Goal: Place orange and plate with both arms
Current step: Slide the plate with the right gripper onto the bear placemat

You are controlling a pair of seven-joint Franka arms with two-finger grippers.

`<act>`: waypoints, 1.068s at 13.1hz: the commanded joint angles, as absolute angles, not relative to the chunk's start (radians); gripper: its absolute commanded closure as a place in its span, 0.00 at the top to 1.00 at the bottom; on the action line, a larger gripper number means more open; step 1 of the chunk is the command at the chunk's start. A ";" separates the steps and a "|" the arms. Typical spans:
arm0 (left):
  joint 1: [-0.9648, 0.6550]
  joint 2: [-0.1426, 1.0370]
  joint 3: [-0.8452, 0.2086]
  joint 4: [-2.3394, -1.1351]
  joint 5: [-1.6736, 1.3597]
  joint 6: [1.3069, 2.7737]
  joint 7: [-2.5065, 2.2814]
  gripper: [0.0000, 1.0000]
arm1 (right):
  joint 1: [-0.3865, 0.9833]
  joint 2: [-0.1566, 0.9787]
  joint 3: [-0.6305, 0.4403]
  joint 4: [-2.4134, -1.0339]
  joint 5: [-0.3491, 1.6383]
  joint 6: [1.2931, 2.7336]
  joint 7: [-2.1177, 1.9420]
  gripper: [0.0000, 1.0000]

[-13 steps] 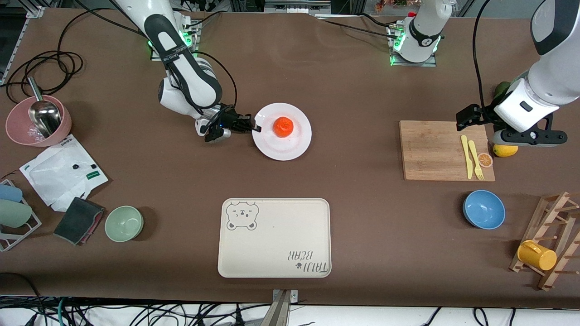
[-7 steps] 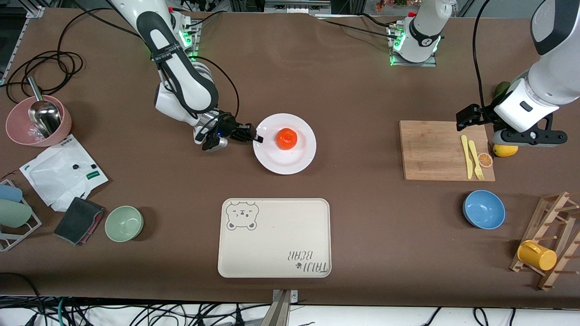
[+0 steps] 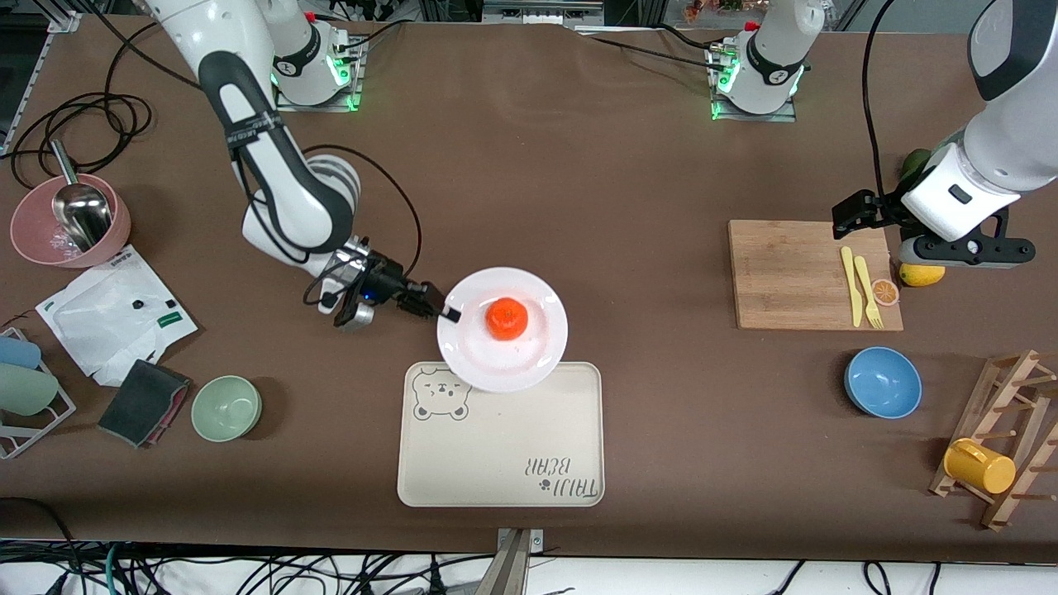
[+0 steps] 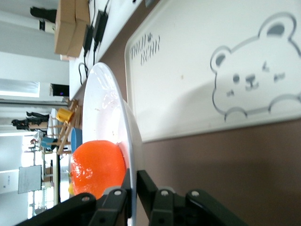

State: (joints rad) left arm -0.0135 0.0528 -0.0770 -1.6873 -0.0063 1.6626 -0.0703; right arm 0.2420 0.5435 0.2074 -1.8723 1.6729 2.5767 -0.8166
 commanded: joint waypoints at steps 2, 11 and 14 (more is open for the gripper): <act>-0.012 0.069 -0.074 -1.654 -0.025 1.643 -0.072 1.00 | 0.200 0.713 0.216 -1.653 1.663 2.550 -0.793 0.00; -0.011 0.069 -0.074 -1.654 -0.025 1.643 -0.072 1.00 | 0.176 0.946 0.216 -1.359 1.523 2.551 -0.653 0.00; -0.009 0.069 -0.074 -1.654 -0.025 1.643 -0.072 1.00 | 0.184 0.976 0.216 -1.339 1.525 2.556 -0.655 0.00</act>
State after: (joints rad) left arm -0.0113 0.0550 -0.0769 -1.6853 -0.0063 1.6626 -0.0703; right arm 0.1813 0.9442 0.2083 -1.3895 1.5426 2.5609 -0.6750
